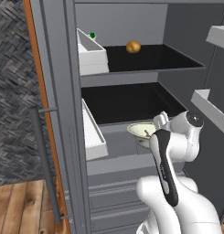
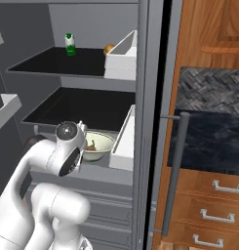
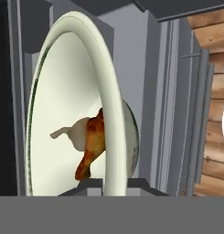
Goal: Pick the chicken drumstick and garlic from their plates and place them in the bowl. Then put the bowl in the fridge.
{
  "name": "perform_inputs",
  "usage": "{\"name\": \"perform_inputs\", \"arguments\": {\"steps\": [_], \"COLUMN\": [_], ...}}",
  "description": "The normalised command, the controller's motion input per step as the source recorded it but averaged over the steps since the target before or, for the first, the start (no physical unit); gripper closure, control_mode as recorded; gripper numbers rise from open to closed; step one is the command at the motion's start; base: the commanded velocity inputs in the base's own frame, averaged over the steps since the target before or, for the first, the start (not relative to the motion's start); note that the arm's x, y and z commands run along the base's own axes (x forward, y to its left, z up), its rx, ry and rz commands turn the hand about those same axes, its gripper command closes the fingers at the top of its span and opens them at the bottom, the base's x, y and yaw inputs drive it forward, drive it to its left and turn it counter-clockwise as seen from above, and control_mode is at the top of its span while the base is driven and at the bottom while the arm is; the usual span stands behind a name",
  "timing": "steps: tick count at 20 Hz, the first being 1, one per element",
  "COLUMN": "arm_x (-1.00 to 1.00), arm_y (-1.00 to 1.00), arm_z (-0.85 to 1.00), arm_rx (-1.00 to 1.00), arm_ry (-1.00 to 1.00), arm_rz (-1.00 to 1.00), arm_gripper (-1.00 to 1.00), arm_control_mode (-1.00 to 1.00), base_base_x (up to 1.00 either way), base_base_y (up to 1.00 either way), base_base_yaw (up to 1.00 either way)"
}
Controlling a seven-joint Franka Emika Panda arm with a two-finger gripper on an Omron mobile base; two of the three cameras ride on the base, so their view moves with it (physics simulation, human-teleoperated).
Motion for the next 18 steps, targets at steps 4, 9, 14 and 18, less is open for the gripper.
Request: {"name": "perform_inputs", "arguments": {"steps": [4,9,14,18], "arm_x": [-0.3,-0.08,0.05,0.33], "arm_y": [0.11,0.18,0.23,0.07], "arm_z": [0.41,0.38,0.24,0.2], "arm_rx": [0.0,-0.06,-0.15,-0.12], "arm_ry": [-0.23,-0.28,-0.34,0.0], "arm_rz": [0.07,0.02,0.0,0.0], "arm_gripper": [1.0,1.0,1.0,1.0], "arm_control_mode": [-1.0,-1.0,-1.0,-1.0], "base_base_x": [0.0,0.0,0.0,0.0], "base_base_y": [0.0,0.0,0.0,0.0], "base_base_yaw": [0.0,0.0,0.0,0.0]}}
